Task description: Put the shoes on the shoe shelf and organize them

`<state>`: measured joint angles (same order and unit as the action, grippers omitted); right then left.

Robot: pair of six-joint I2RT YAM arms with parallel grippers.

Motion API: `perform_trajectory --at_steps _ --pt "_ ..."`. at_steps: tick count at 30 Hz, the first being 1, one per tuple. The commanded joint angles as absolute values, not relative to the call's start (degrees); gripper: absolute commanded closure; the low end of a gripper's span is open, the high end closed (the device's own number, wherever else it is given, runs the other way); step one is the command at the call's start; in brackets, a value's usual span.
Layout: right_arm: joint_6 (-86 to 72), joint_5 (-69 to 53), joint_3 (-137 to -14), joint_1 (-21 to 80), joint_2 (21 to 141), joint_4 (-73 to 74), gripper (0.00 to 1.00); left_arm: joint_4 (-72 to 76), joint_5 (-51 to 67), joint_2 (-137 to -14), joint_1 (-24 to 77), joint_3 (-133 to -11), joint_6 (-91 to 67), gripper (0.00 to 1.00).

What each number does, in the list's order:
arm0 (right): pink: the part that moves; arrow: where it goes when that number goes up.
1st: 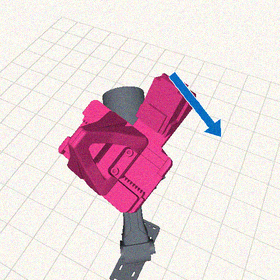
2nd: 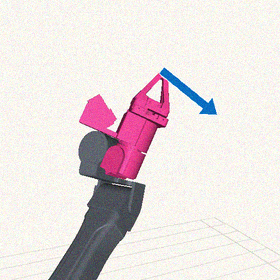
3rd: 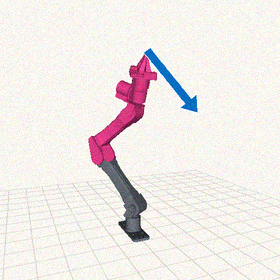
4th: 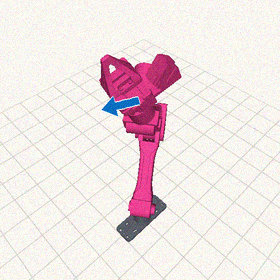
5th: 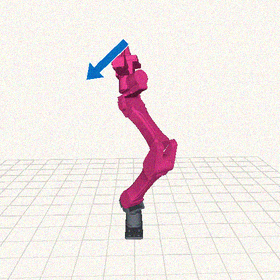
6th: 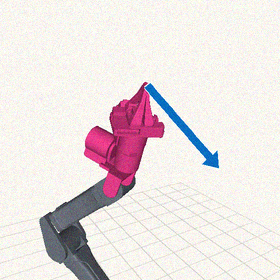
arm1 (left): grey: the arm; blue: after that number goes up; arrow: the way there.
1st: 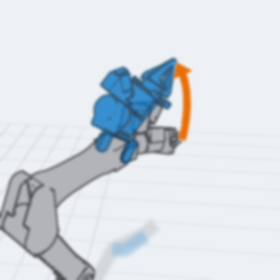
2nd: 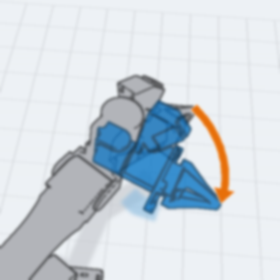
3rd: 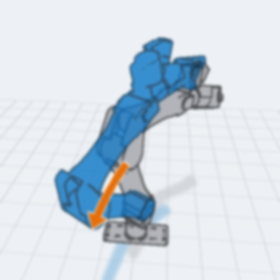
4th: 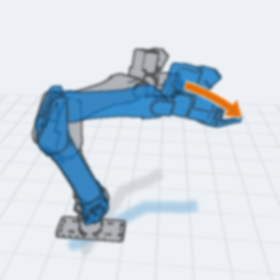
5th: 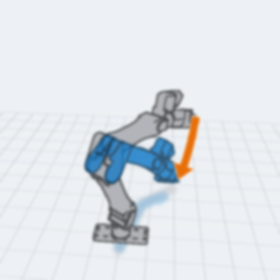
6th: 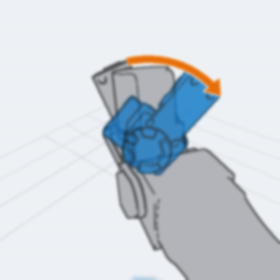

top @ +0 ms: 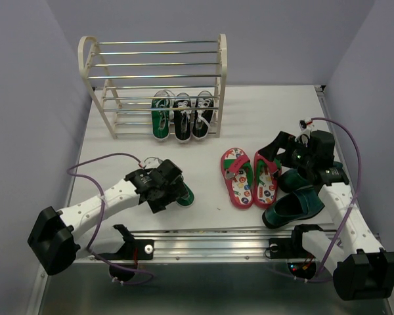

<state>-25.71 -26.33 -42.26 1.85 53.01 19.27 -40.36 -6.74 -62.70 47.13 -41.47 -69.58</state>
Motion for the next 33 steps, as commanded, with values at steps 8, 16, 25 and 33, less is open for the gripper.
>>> perform_trajectory --at_steps 8,16,25,33 --pt "-25.7 -26.6 -42.6 1.8 52.8 17.4 0.00 -34.5 -7.2 -70.2 47.0 -46.9 -65.2 0.01" --pt "-25.6 -27.0 -42.3 1.8 52.4 17.3 0.00 -31.7 -8.3 -75.3 46.8 -47.4 -64.3 0.01" --pt "-25.1 -26.1 -42.4 1.8 51.9 17.1 0.00 -31.3 -10.4 -82.3 46.6 -50.1 -62.5 0.02" --pt "-25.0 -25.2 -42.6 1.8 52.6 17.1 0.00 -39.4 -11.9 -83.1 45.7 -49.7 -63.3 1.00"
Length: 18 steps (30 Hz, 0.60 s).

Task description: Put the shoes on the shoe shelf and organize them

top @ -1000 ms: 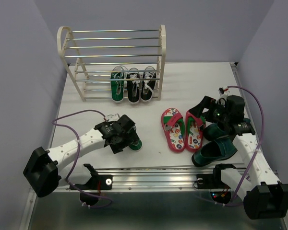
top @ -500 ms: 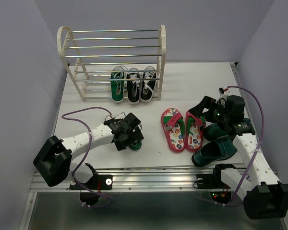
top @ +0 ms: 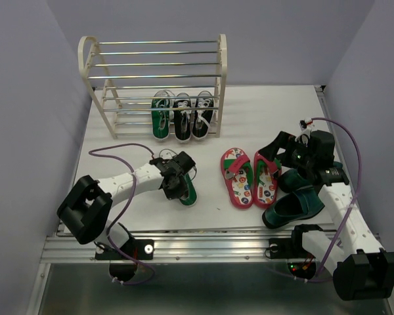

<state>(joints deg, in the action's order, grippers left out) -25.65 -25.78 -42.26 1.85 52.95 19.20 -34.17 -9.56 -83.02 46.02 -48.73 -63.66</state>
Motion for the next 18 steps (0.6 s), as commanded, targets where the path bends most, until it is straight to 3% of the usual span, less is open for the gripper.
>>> perform_trajectory --at_steps 1,6,18 --pt "-25.0 -25.1 -42.6 1.8 52.6 17.1 0.00 -41.3 -13.0 -83.0 45.7 -50.4 -63.5 1.00" --pt "-24.9 -24.5 -42.6 1.8 52.6 17.1 0.00 -53.2 -23.9 -80.6 45.7 -56.1 -64.2 1.00" --pt "-24.8 -24.3 -42.5 1.8 52.7 17.1 0.00 -59.0 -34.4 -79.5 40.6 -64.2 -59.9 1.00"
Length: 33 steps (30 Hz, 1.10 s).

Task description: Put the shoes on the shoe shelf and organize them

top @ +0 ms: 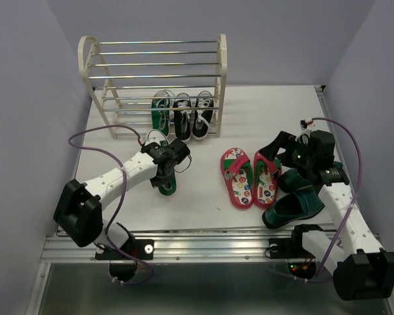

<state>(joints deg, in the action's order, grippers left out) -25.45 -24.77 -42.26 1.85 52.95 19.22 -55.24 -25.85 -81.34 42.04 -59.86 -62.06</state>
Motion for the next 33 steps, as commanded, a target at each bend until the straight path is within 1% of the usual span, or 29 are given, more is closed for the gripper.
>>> perform_trajectory --at_steps 1,4,5,8,11,13,16,21,25,30,33 --pt "-24.8 -24.3 -42.5 1.8 52.6 17.2 0.00 -58.2 -34.5 -79.5 40.4 -64.4 -56.9 1.00" --pt "-24.9 -24.3 -42.5 1.8 52.5 17.1 0.00 -55.2 -36.6 -78.3 40.1 -64.1 -53.2 1.00" --pt "-24.9 -24.3 -42.4 1.8 52.6 17.1 0.00 -50.5 -35.3 -77.7 38.3 -63.0 -48.8 1.00" --pt "-24.9 -24.3 -42.5 1.8 52.6 17.1 0.00 -45.5 -32.2 -76.3 34.3 -63.5 -44.5 1.00" --pt "-24.8 -24.1 -42.5 1.8 52.6 17.2 0.00 -44.9 -33.0 -75.1 31.0 -64.9 -41.8 1.00" --pt "-24.9 -24.2 -42.5 1.8 52.8 17.1 0.00 -38.9 -34.1 -73.8 29.4 -64.4 -36.0 1.00" --pt "-24.9 -24.2 -42.5 1.8 53.0 17.1 0.00 -33.0 -29.8 -73.3 26.8 -62.3 -25.7 1.00" --pt "-24.8 -23.8 -42.7 1.8 53.1 17.2 0.00 -28.0 -26.7 -76.1 19.3 -60.5 -21.2 1.00" --pt "-24.9 -23.9 -42.9 1.8 54.1 17.2 0.00 -25.8 -27.9 -78.0 14.9 -60.6 -18.2 1.00" --pt "-24.9 -24.0 -43.1 1.8 54.8 17.1 0.00 -24.0 -22.0 -76.8 14.0 -60.6 -13.0 1.00" --pt "-25.0 -24.1 -43.3 1.8 55.3 17.2 0.00 -23.8 -19.0 -74.9 14.0 -58.9 -13.4 1.00"
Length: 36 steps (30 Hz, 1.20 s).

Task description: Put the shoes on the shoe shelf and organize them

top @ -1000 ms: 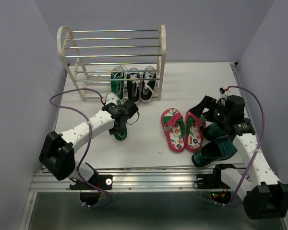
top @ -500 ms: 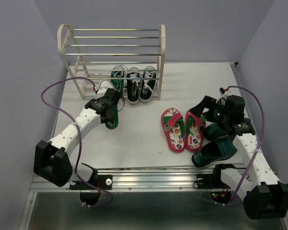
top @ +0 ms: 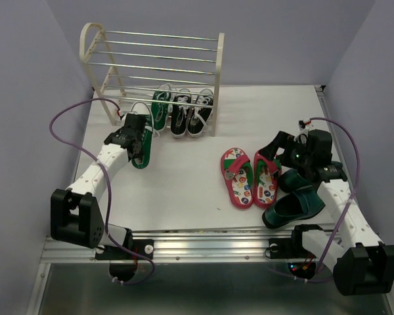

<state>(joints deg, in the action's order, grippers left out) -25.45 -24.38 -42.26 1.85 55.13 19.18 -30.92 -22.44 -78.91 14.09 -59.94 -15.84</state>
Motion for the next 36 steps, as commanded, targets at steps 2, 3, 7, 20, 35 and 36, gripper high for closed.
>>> perform_trajectory --at_steps 2,3,7,20,35,36 --pt "-24.7 -24.4 -43.4 1.8 55.5 17.2 0.00 -24.8 -19.2 -73.2 14.0 -57.8 -15.1 1.00" --pt "-24.5 -24.8 -43.5 1.8 55.5 17.1 0.00 -25.0 -19.2 -71.8 14.0 -56.4 -16.3 1.00" --pt "-23.1 -31.5 -44.1 2.4 56.2 14.5 0.00 -25.9 -18.5 -68.6 14.0 -53.6 -18.4 1.00" --pt "-8.2 -19.5 -70.1 22.2 73.5 8.0 0.00 -26.2 -13.1 -69.3 14.1 -53.2 -23.9 1.00" --pt "7.9 -20.1 -95.6 23.5 99.0 -2.3 0.08 -31.2 -15.1 -69.2 13.9 -55.3 -26.1 1.00" --pt "7.7 -20.0 -97.9 23.5 101.3 -2.4 0.18 -31.0 -15.7 -69.6 13.8 -55.5 -25.9 1.00"
